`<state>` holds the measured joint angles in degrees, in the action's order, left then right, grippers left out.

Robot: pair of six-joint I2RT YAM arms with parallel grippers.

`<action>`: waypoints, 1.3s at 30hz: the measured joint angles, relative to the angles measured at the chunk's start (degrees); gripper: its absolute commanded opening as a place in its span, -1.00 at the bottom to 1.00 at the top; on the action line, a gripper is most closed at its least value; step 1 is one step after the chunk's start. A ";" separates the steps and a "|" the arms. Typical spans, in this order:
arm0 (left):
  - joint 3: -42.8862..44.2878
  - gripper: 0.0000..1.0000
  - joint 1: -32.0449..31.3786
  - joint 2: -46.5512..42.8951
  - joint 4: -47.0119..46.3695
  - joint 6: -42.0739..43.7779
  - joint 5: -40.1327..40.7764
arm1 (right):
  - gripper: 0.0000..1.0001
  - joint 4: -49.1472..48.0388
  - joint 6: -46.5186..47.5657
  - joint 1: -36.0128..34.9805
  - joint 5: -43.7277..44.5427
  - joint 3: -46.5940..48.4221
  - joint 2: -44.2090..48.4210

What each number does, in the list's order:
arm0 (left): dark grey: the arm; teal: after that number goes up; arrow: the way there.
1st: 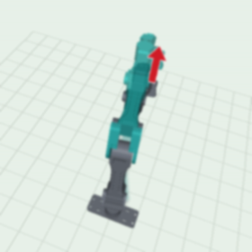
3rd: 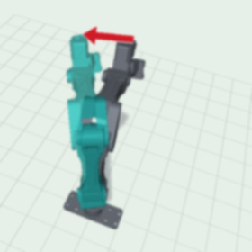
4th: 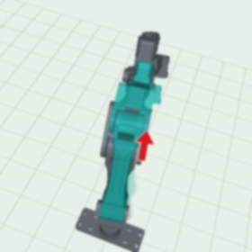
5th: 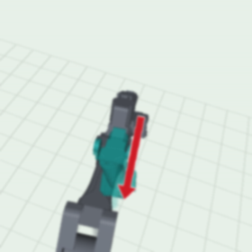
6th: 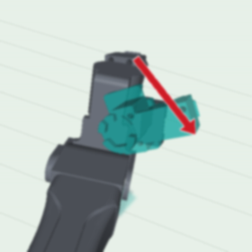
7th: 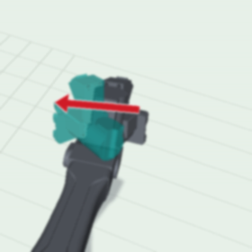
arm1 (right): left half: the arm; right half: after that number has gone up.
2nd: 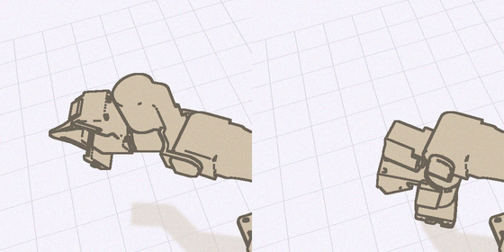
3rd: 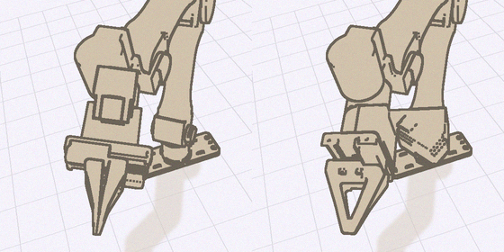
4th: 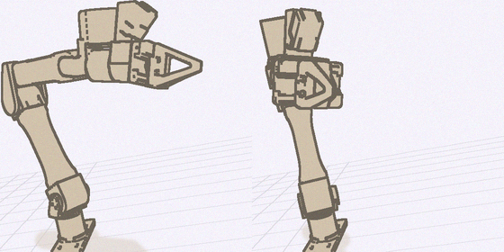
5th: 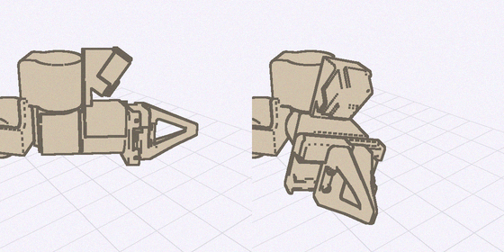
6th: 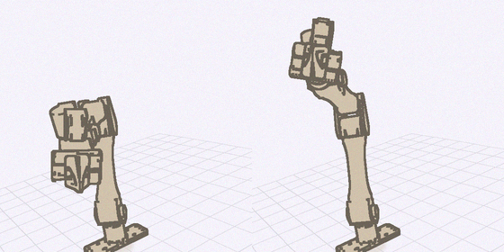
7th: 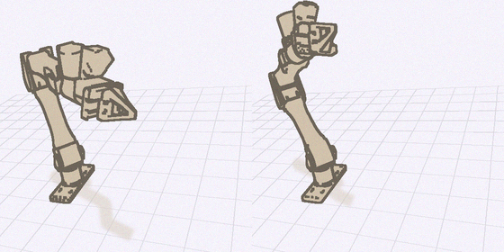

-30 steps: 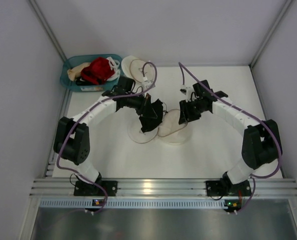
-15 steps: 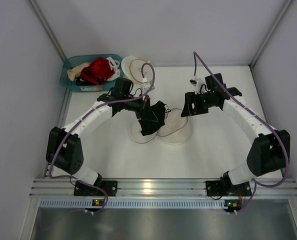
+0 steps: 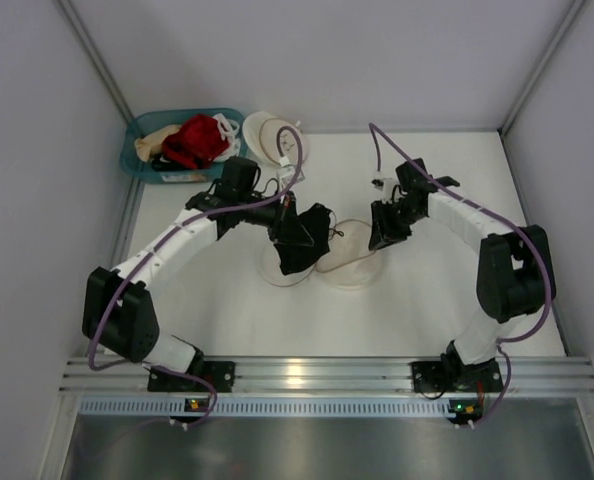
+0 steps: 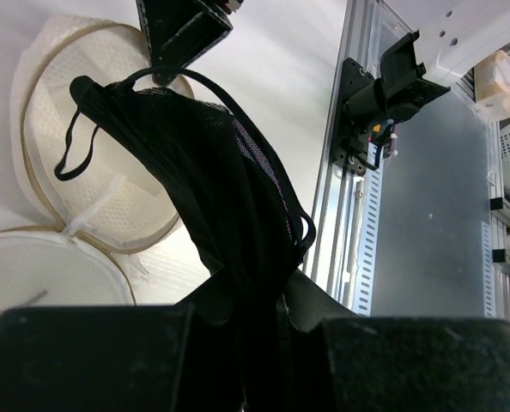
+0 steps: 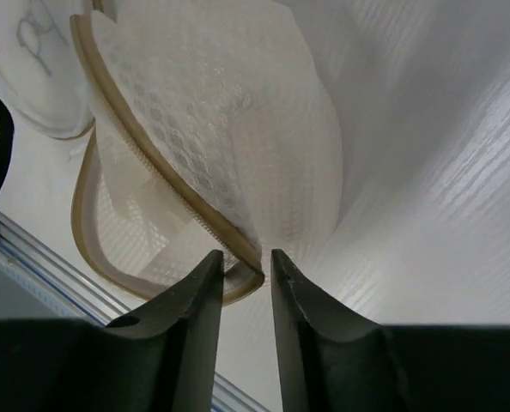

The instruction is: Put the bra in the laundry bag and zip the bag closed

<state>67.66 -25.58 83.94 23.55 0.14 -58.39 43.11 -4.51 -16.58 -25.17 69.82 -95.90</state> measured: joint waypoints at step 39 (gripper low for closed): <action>5.90 -1.00 -6.32 20.94 -7.17 -34.25 40.52 | -1.00 -14.71 -7.72 -3.50 -20.79 -12.46 7.78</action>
<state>73.56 -31.90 104.88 16.38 -34.11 -17.87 28.40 -12.23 -20.08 -45.95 57.36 -88.12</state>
